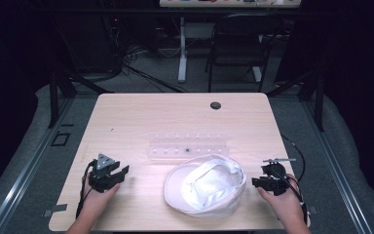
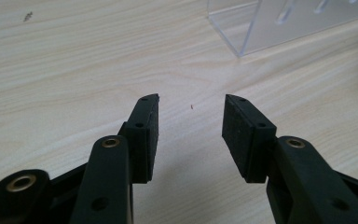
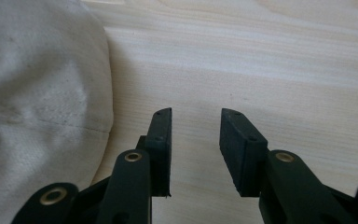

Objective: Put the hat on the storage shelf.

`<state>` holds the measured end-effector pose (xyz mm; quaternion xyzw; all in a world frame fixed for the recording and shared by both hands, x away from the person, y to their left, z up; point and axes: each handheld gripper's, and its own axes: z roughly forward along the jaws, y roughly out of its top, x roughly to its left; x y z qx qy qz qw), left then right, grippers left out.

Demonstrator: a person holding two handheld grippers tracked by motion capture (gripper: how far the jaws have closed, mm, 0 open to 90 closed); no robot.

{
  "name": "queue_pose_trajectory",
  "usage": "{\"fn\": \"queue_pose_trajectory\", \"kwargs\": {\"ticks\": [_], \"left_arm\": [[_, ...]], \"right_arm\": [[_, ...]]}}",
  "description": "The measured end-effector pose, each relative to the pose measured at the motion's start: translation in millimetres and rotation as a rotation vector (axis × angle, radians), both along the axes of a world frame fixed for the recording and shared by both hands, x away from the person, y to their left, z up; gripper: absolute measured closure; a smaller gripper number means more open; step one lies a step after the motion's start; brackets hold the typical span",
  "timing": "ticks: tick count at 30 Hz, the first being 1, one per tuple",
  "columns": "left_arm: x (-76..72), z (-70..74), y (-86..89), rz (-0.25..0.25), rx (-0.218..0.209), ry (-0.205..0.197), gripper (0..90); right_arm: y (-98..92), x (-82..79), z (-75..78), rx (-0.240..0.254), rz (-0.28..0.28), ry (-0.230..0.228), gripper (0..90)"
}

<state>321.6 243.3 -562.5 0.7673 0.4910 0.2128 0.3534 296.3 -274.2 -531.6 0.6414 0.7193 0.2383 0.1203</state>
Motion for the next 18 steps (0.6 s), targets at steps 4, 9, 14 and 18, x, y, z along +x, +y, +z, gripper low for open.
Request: {"fn": "queue_pose_trajectory", "kwargs": {"ticks": [4,9,14,18], "left_arm": [[-2.5,3.2,-2.7,0.007,0.022,-0.002,56.5],[-5.2,4.1,-3.4,0.006,0.027,-0.005,55.7],[-4.7,3.0,-2.7,0.005,0.019,0.002,55.0],[-4.6,3.0,-2.1,0.009,0.0,0.004,55.0]], "right_arm": [[-0.6,3.6,6.2,0.029,-0.007,0.061,64.1],[-0.2,4.6,11.8,0.014,0.007,0.11,61.3],[-1.8,6.4,16.1,0.03,0.004,0.149,61.9],[-2.2,13.1,27.2,0.039,0.003,0.217,62.1]]}}
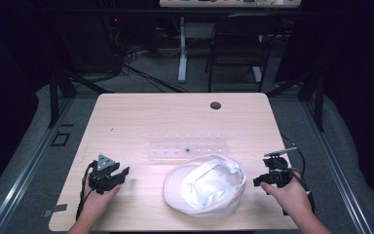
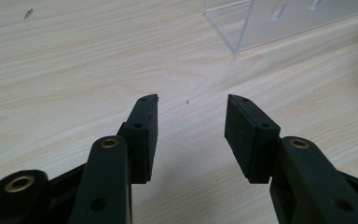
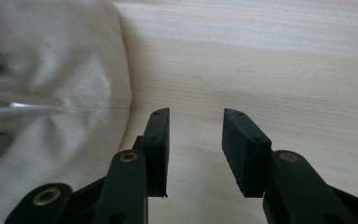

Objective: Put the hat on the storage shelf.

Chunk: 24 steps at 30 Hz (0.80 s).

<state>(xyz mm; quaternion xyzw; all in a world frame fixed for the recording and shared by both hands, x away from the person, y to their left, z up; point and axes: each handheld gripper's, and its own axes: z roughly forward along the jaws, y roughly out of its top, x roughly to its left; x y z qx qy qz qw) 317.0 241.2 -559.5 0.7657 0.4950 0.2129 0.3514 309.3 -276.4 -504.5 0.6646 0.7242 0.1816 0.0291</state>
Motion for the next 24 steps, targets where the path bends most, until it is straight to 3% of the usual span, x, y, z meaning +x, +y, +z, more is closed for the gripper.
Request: {"fn": "queue_pose_trajectory", "kwargs": {"ticks": [11,24], "left_arm": [[0.5,-2.1,-0.3,-0.006,-0.013,0.027,53.6],[-0.4,-2.0,-1.7,-0.008,-0.01,0.028,52.8]], "right_arm": [[9.3,10.4,32.7,-0.003,0.021,0.062,53.9],[24.5,19.6,69.3,-0.007,0.002,0.14,54.6]]}}
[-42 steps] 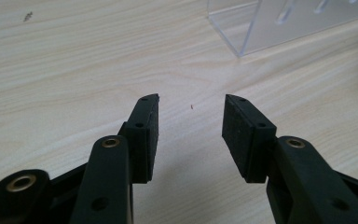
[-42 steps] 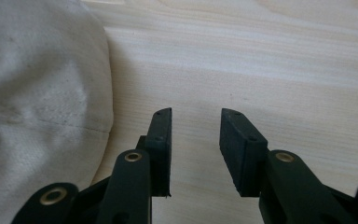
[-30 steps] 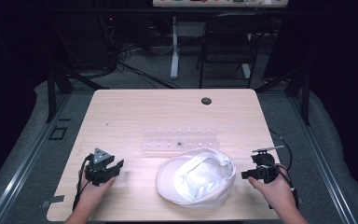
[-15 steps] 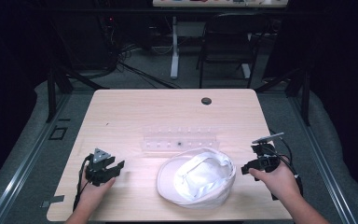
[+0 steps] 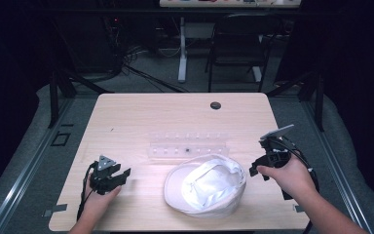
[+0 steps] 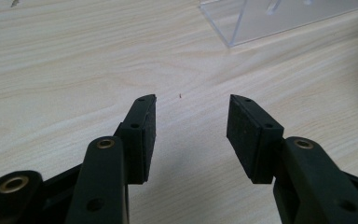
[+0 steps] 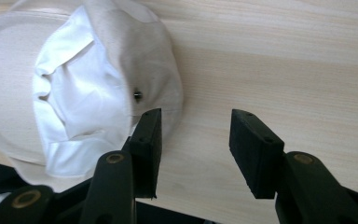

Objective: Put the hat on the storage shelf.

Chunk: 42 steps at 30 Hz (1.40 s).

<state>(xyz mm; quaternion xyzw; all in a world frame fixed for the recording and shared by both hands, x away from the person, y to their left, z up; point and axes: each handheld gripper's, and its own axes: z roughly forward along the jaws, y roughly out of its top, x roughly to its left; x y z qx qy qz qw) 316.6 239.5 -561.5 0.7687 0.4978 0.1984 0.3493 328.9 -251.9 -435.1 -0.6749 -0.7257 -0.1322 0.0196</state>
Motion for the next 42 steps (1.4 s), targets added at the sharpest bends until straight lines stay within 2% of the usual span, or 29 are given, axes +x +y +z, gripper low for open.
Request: {"fn": "queue_pose_trajectory", "kwargs": {"ticks": [5,10,13,14,16,18,19,22,24,25,28,35,36,37,40,42], "left_arm": [[0.0,-0.1,0.0,0.0,-0.001,0.001,52.7],[-0.1,0.0,0.3,-0.001,0.001,0.001,52.3],[-0.2,-0.1,0.3,0.003,-0.004,0.001,52.3],[-0.3,0.3,0.6,-0.001,-0.003,0.007,52.3],[-0.3,0.2,0.7,0.0,-0.003,0.008,52.3],[-0.1,0.1,0.7,-0.001,-0.003,0.007,52.2],[-0.1,0.0,0.7,0.0,-0.002,0.008,52.2],[0.3,-0.5,0.4,0.001,0.0,0.004,52.2],[0.3,-0.7,0.2,0.003,0.001,0.003,52.2],[0.3,-0.7,0.1,0.002,0.001,0.004,52.2],[0.2,-0.5,0.2,0.001,0.001,0.002,52.2],[0.4,-0.6,0.8,0.0,0.0,0.003,52.2],[0.5,-0.8,0.7,0.001,0.0,0.003,52.2],[0.5,-0.9,0.6,0.001,-0.001,0.005,52.2],[0.4,-0.9,0.3,0.0,-0.002,0.005,52.2],[-0.3,-0.4,-0.3,-0.004,-0.001,0.005,52.2]], "right_arm": [[10.7,3.2,11.8,0.01,0.01,0.035,54.9],[19.6,3.4,12.2,0.005,0.016,0.052,57.3],[27.7,3.6,5.7,0.005,-0.004,0.064,58.5],[27.4,3.9,4.4,-0.005,0.01,0.079,58.6],[28.9,4.3,1.7,0.002,0.0,0.084,58.6],[29.9,6.0,-6.2,0.014,-0.003,0.115,58.7],[30.0,6.3,-8.4,0.005,0.001,0.123,58.8],[31.7,7.8,-14.8,0.022,-0.009,0.131,59.1],[31.4,8.6,-15.2,0.01,0.004,0.143,59.6],[32.6,9.4,-16.5,0.024,-0.007,0.141,59.7],[35.7,11.0,-21.0,0.014,-0.023,0.135,62.7],[38.5,13.3,-24.5,0.009,-0.003,0.161,63.8],[40.3,13.3,-25.3,0.018,-0.023,0.156,64.4],[40.1,13.7,-25.8,0.001,-0.014,0.165,67.6],[39.5,14.5,-25.5,-0.009,-0.009,0.172,70.3],[39.3,14.0,-26.5,0.006,-0.03,0.158,72.2]]}}
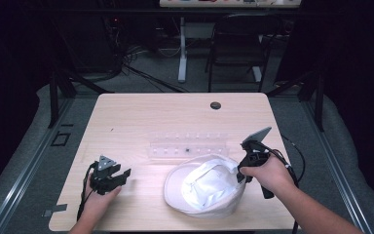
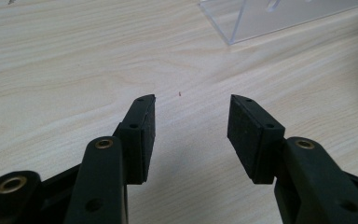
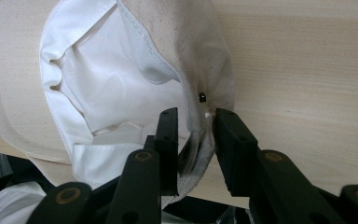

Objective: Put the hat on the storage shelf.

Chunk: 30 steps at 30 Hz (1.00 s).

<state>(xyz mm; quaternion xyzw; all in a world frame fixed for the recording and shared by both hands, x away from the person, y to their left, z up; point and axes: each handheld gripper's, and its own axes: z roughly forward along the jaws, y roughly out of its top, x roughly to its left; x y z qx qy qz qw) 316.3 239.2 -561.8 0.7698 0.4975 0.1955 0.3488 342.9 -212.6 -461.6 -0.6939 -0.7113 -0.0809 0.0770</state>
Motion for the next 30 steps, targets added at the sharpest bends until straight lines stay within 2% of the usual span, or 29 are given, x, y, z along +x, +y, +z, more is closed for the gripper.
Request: {"fn": "queue_pose_trajectory", "kwargs": {"ticks": [1,5,10,13,14,18,21,23,24,27,30], "left_arm": [[-0.4,0.2,-0.5,-0.002,-0.002,0.0,52.1],[-2.2,1.3,-4.4,-0.014,-0.005,-0.003,51.8],[-4.8,2.5,-11.4,-0.041,-0.002,-0.007,51.8],[-6.2,2.6,-15.7,-0.055,-0.002,-0.011,51.7],[-6.8,2.1,-18.6,-0.06,-0.001,-0.01,51.6],[-7.0,1.6,-20.5,-0.066,0.001,-0.009,51.7],[-6.9,1.2,-20.7,-0.067,0.004,-0.007,51.7],[-6.6,1.0,-20.0,-0.066,0.003,-0.008,51.7],[-6.5,1.0,-19.7,-0.064,0.001,-0.007,51.7],[-6.4,0.8,-19.1,-0.062,0.0,-0.004,51.7],[-6.5,0.7,-19.3,-0.062,-0.001,-0.005,51.7]], "right_arm": [[-1.4,0.1,0.7,-0.009,0.017,0.012,73.7],[-0.1,-1.6,0.8,-0.02,0.026,0.0,78.5],[-0.5,-1.0,3.6,-0.004,0.04,0.009,79.7],[1.7,-1.6,4.2,0.016,0.021,-0.011,80.0],[0.9,-1.0,6.3,0.028,0.034,-0.003,80.0],[2.2,-1.3,11.6,0.064,0.009,-0.019,80.2],[0.6,-1.3,14.3,0.079,0.019,-0.015,80.4],[1.0,-2.5,15.9,0.135,-0.011,-0.041,80.6],[1.0,-2.5,15.9,0.135,-0.011,-0.041,80.6],[-2.5,-2.9,18.3,0.179,-0.01,-0.014,80.8],[-5.1,-3.6,20.1,0.208,-0.016,-0.009,80.9]]}}
